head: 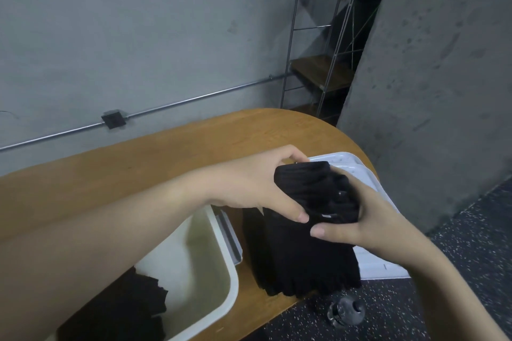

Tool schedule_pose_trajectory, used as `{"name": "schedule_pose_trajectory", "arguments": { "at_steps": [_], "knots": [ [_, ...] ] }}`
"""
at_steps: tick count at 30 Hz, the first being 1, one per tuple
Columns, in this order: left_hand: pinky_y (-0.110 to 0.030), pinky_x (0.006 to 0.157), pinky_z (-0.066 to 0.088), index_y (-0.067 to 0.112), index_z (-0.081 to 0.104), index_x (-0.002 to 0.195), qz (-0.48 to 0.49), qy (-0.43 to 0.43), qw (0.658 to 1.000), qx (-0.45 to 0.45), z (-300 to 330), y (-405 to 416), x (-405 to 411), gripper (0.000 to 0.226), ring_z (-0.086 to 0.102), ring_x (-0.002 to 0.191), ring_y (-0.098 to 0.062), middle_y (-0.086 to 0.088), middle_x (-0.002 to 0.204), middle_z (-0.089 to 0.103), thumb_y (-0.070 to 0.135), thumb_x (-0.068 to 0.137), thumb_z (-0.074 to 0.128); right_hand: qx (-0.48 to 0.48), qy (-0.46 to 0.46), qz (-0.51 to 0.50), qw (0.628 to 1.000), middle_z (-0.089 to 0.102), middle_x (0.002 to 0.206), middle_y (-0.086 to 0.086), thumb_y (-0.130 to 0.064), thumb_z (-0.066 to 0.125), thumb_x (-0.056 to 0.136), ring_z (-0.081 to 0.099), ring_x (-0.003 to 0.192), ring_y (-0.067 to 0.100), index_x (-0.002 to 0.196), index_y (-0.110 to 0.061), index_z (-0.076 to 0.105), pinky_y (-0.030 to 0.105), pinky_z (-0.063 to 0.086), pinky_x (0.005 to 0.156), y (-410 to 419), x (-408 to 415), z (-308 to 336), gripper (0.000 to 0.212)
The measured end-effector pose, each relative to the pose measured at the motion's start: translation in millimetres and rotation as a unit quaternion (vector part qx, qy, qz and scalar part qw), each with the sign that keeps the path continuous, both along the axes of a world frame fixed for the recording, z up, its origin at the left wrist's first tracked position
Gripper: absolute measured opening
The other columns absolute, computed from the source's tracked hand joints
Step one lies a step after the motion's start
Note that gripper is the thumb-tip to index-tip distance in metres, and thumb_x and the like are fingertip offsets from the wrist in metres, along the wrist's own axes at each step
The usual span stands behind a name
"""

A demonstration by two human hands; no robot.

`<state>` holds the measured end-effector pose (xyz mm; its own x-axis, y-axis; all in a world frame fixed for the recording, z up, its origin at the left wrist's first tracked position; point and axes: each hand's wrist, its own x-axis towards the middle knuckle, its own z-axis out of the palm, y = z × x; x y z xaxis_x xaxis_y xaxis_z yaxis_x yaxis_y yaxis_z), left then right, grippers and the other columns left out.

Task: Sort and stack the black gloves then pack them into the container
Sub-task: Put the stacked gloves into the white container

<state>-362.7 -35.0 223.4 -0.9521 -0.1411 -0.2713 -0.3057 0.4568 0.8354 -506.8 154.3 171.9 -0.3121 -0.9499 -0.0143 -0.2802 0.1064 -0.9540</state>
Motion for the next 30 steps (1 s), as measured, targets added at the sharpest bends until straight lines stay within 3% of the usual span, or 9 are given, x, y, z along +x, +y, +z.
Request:
{"name": "schedule_pose_trajectory", "arguments": {
  "at_steps": [3, 6, 10, 12, 15, 19, 23, 26, 30],
  "knots": [
    [-0.053, 0.098, 0.056, 0.032, 0.054, 0.130, 0.002, 0.022, 1.000, 0.004, 20, 3, 15, 0.066, 0.071, 0.109, -0.019, 0.002, 0.117, 0.073, 0.022, 0.076, 0.091, -0.014, -0.009, -0.010, 1.000, 0.076, 0.110, -0.008, -0.019, 0.091, 0.062, 0.073, 0.105, 0.012, 0.117, -0.025, 0.069, 0.017, 0.055, 0.082, -2, 9, 25, 0.059],
    [-0.050, 0.100, 0.056, 0.031, 0.057, 0.129, 0.025, 0.041, 0.999, 0.004, 37, 2, 37, 0.067, 0.070, 0.111, -0.017, 0.002, 0.118, 0.073, 0.021, 0.073, 0.092, -0.034, 0.027, -0.014, 0.999, 0.076, 0.102, 0.002, -0.040, 0.098, 0.057, 0.074, 0.098, 0.020, 0.103, -0.030, 0.074, 0.033, 0.061, 0.083, -8, 25, 42, 0.053],
    [-0.030, 0.089, 0.059, 0.030, 0.052, 0.136, 0.106, 0.100, 0.988, 0.043, 52, -1, 80, 0.079, 0.073, 0.104, -0.014, 0.001, 0.114, 0.075, 0.007, 0.072, 0.091, -0.100, -0.009, -0.027, 0.995, 0.078, 0.100, 0.004, -0.011, 0.095, 0.065, 0.076, 0.096, 0.019, 0.105, -0.019, 0.074, 0.026, 0.059, 0.081, -26, 57, 58, 0.046],
    [-0.024, 0.087, 0.057, 0.027, 0.054, 0.136, 0.190, 0.166, 0.964, 0.081, 49, 0, 101, 0.085, 0.074, 0.101, -0.013, 0.003, 0.109, 0.076, 0.005, 0.065, 0.094, -0.147, -0.032, -0.040, 0.988, 0.079, 0.103, 0.003, -0.007, 0.095, 0.067, 0.076, 0.098, 0.018, 0.107, -0.016, 0.073, 0.023, 0.058, 0.080, -40, 76, 65, 0.046],
    [-0.027, 0.092, 0.056, 0.012, 0.067, 0.125, 0.253, 0.234, 0.927, 0.149, 41, -2, 131, 0.058, 0.073, 0.109, -0.022, -0.006, 0.113, 0.077, 0.008, 0.070, 0.084, -0.184, -0.082, -0.035, 0.979, 0.078, 0.105, 0.003, -0.011, 0.086, 0.068, 0.076, 0.100, 0.019, 0.101, -0.024, 0.076, 0.026, 0.059, 0.082, -63, 106, 67, 0.037],
    [-0.023, 0.086, 0.056, 0.008, 0.075, 0.114, 0.254, 0.231, 0.923, 0.174, 37, -17, 175, 0.036, 0.072, 0.111, -0.025, -0.011, 0.117, 0.076, 0.011, 0.078, 0.077, -0.159, -0.103, 0.002, 0.982, 0.078, 0.107, 0.004, -0.013, 0.092, 0.071, 0.075, 0.102, 0.021, 0.103, -0.025, 0.075, 0.029, 0.059, 0.084, -90, 144, 62, 0.038],
    [-0.029, 0.089, 0.056, 0.005, 0.070, 0.123, 0.295, 0.210, 0.911, 0.200, 25, -29, 210, 0.045, 0.070, 0.115, -0.030, -0.015, 0.123, 0.073, 0.012, 0.079, 0.078, -0.108, -0.110, 0.042, 0.987, 0.078, 0.108, -0.006, -0.020, 0.083, 0.068, 0.075, 0.101, 0.013, 0.112, -0.021, 0.070, 0.020, 0.057, 0.081, -109, 171, 56, 0.046],
    [-0.047, 0.102, 0.054, 0.005, 0.061, 0.133, 0.341, 0.193, 0.886, 0.248, 10, -31, 226, 0.061, 0.068, 0.118, -0.035, -0.017, 0.128, 0.070, 0.014, 0.076, 0.082, -0.078, -0.089, 0.072, 0.990, 0.077, 0.106, -0.013, -0.015, 0.081, 0.075, 0.074, 0.099, 0.006, 0.116, -0.023, 0.068, 0.015, 0.055, 0.078, -120, 187, 53, 0.044],
    [-0.058, 0.110, 0.047, 0.005, 0.057, 0.135, 0.394, 0.181, 0.851, 0.296, -6, -29, 240, 0.066, 0.068, 0.118, -0.038, -0.019, 0.127, 0.070, 0.018, 0.076, 0.081, -0.025, -0.066, 0.104, 0.992, 0.076, 0.113, -0.008, -0.010, 0.081, 0.084, 0.073, 0.106, 0.010, 0.123, -0.024, 0.066, 0.021, 0.057, 0.084, -129, 195, 44, 0.044]
  ]
}}
